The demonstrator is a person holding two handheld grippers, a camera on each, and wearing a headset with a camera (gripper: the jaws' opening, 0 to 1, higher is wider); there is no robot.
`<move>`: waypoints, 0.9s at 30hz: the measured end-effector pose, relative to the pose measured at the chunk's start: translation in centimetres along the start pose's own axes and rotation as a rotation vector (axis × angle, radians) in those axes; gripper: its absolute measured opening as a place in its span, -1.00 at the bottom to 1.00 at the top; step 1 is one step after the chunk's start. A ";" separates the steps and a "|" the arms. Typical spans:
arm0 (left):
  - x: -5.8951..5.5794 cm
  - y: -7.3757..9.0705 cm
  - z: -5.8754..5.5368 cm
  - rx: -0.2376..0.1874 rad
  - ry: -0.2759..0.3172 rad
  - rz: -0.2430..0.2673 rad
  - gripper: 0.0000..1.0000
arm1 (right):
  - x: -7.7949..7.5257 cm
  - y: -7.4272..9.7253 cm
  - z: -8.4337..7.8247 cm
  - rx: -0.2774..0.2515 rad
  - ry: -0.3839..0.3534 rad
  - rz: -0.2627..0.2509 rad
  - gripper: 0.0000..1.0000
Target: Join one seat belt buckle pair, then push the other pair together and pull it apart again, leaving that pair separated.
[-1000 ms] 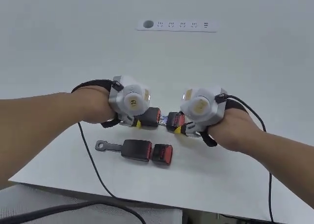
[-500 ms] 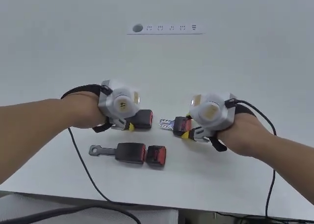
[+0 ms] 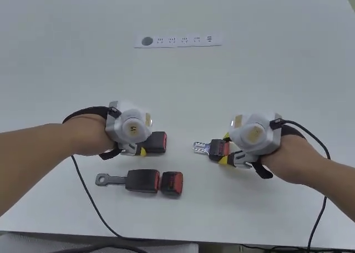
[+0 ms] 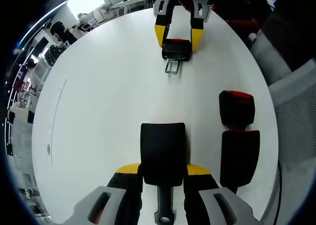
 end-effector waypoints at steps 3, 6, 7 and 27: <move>-0.1 0.0 0.0 0.002 -0.003 0.000 -0.36 | -0.1 0.6 -0.7 0.009 -0.007 -0.007 -0.33; -0.1 0.0 0.0 -0.002 -0.003 0.005 -0.36 | -0.2 1.2 -1.5 0.018 -0.007 -0.021 -0.33; -0.2 0.1 0.0 -0.001 -0.003 0.011 -0.36 | -0.2 1.3 -1.7 0.019 -0.009 -0.024 -0.33; -0.4 1.3 0.3 0.011 0.016 0.074 -0.09 | -0.1 3.8 -4.0 -0.020 -0.091 -0.121 0.00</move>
Point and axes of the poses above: the centre of the closed fingertips' face, and the gripper's own axes: y roughly backward along the fingers, x roughly to its left, z roughly out of its top, the point moved 4 cm from there along y, roughly backward along the fingers, and after that the axes turned 3 degrees about -x, right-handed, at the moved point
